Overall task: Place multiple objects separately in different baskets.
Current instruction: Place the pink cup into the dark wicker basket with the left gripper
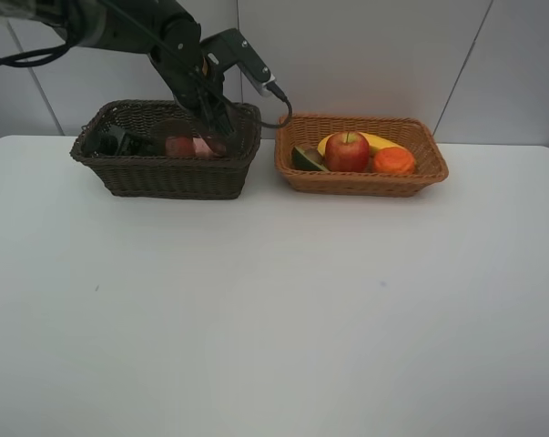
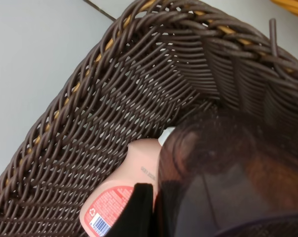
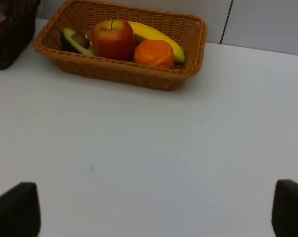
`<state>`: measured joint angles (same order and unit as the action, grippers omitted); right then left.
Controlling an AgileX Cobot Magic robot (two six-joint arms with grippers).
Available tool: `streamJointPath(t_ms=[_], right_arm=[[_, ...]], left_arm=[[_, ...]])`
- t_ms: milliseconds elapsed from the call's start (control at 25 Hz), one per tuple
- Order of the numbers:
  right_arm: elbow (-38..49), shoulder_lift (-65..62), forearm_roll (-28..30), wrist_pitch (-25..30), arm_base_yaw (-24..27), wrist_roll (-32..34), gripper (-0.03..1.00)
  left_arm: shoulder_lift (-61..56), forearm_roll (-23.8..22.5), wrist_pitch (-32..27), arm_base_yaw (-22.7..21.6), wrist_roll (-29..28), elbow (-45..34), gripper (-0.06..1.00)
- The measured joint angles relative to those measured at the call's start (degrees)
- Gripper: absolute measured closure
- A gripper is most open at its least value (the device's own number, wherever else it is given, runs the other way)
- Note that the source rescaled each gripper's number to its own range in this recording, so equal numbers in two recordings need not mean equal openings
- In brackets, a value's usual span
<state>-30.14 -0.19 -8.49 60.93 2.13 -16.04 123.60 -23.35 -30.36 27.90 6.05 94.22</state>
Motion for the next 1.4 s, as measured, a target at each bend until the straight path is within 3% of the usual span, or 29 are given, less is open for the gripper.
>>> streamJointPath(t_ms=[800, 880, 1040, 1120, 1200, 1400], right_arm=[[0.0, 0.0, 0.0, 0.0, 0.0, 0.0, -0.02], [0.0, 0.0, 0.0, 0.0, 0.0, 0.0, -0.02], [0.0, 0.0, 0.0, 0.0, 0.0, 0.0, -0.02], [0.0, 0.0, 0.0, 0.0, 0.0, 0.0, -0.02], [0.0, 0.0, 0.0, 0.0, 0.0, 0.0, -0.02], [0.0, 0.0, 0.0, 0.0, 0.0, 0.0, -0.02]], left_arm=[[0.0, 0.1, -0.1, -0.1, 0.0, 0.0, 0.91], [0.0, 0.6, -0.4, -0.1, 0.1, 0.0, 0.79], [0.0, 1.1, -0.3, -0.1, 0.1, 0.0, 0.21], [0.0, 1.1, 0.0, -0.1, 0.1, 0.0, 0.03], [0.0, 1.1, 0.0, -0.1, 0.1, 0.0, -0.03], [0.0, 1.1, 0.0, -0.1, 0.1, 0.0, -0.05]])
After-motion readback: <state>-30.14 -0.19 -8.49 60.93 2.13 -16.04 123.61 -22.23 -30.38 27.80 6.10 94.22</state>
